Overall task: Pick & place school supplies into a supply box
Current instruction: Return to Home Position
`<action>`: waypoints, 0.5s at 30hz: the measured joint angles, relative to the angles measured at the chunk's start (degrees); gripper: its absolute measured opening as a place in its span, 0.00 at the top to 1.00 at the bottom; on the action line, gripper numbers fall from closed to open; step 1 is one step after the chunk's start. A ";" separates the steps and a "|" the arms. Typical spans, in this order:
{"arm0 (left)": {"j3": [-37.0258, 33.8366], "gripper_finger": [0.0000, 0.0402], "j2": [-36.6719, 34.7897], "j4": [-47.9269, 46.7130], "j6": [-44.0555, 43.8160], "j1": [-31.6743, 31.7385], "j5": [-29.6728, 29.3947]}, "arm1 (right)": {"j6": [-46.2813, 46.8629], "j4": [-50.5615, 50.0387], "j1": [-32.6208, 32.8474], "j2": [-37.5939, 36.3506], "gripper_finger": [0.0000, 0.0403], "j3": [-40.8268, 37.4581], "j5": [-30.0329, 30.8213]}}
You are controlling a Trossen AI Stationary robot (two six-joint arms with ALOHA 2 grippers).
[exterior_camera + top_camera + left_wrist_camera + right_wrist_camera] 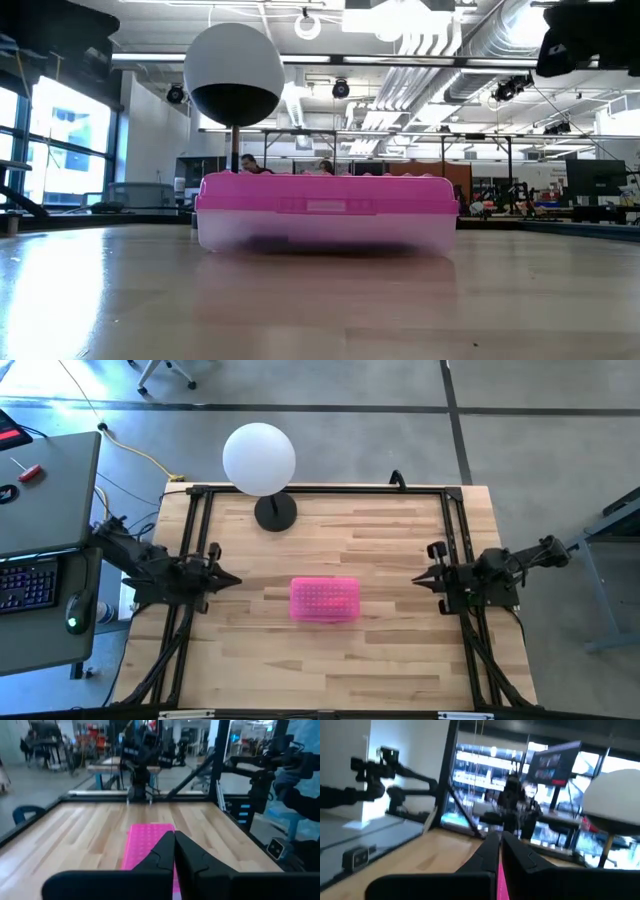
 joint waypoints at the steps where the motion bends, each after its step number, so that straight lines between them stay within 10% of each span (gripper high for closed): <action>1: -0.73 0.89 -2.49 -0.68 0.95 0.00 0.02 | 0.40 -0.89 -0.02 -0.07 1.00 -0.02 0.11; 15: -5.48 0.90 -4.55 -1.71 4.32 0.00 -3.05 | 5.73 -4.67 -0.02 0.40 1.00 -0.59 10.01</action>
